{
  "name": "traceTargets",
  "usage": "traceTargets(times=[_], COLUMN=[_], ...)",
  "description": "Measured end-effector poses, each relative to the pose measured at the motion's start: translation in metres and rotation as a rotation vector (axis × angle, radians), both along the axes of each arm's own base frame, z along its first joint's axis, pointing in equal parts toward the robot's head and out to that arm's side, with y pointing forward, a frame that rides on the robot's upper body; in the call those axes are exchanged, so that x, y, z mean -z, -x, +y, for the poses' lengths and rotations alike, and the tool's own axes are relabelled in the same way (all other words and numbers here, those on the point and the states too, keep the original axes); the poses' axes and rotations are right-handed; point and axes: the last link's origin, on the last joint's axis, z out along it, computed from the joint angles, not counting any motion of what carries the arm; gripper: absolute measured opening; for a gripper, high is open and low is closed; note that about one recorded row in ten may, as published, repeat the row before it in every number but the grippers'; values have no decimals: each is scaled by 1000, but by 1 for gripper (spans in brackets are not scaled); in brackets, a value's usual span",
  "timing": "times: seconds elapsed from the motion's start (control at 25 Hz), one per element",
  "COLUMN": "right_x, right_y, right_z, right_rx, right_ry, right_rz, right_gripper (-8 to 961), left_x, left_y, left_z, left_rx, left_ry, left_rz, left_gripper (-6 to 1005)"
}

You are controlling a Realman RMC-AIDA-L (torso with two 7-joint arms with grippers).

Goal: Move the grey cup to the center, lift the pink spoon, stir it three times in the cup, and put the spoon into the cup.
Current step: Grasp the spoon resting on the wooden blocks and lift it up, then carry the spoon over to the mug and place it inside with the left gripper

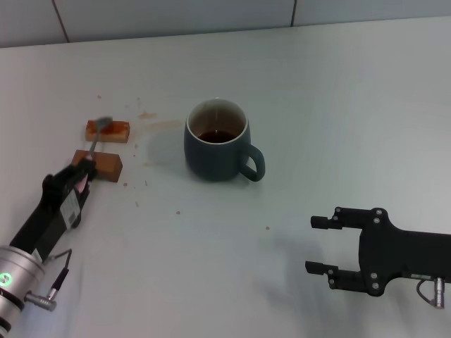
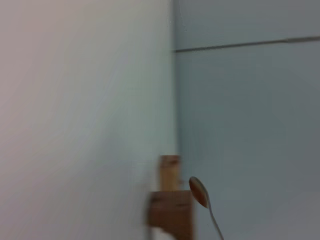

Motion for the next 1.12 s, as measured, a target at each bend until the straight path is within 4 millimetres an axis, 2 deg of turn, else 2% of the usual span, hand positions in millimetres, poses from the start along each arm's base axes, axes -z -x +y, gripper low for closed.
traceTargets(times=[0.16,0.2,0.32,0.36,0.4,0.44,0.56,0.6,0.64,0.76,0.8,0.84,0.96,1.0,1.04,1.12], right_x=[0,0,0,0,1,1,1,1,2,3,3,3,5,6,6,7], right_y=[0,0,0,0,-1,-1,-2,-3,-3,-3,-3,-3,-2,-2,-2,-3], right_z=[0,0,-1,-1,-3,-3,-5,-6,-6,-7,-7,-7,-7,-8,-8,-8], right_rx=[-1,-1,1,1,3,3,8,11,13,19,20,20,24,29,29,33], right_ry=[1,1,2,2,1,1,-2,-3,-4,-4,-4,-5,-3,-1,-1,0], right_rz=[2,2,4,4,5,5,5,5,5,9,10,12,16,19,19,17], right_gripper=[649,649,650,650,650,650,650,650,650,650,650,650,650,650,650,650], left_x=[-11,-21,-41,-41,-56,-56,-87,-107,-107,-128,-136,-136,-144,-147,-147,-150], left_y=[-16,-30,-51,-51,-64,-64,-88,-108,-108,-143,-163,-163,-184,-194,-194,-203], left_z=[10,21,42,42,56,56,79,89,89,98,103,103,109,111,111,113], left_rx=[127,246,440,440,569,569,806,971,971,1227,1337,1337,1434,1475,1475,1505], left_ry=[-66,-110,-169,-169,-198,-198,-224,-226,-226,-157,-89,-89,-4,46,46,94], left_rz=[31,71,149,149,209,209,333,420,420,576,713,713,950,1083,1083,1206], left_gripper=[129,129,130,130,130,130,131,131,131,131,132,132,132,132,132,133])
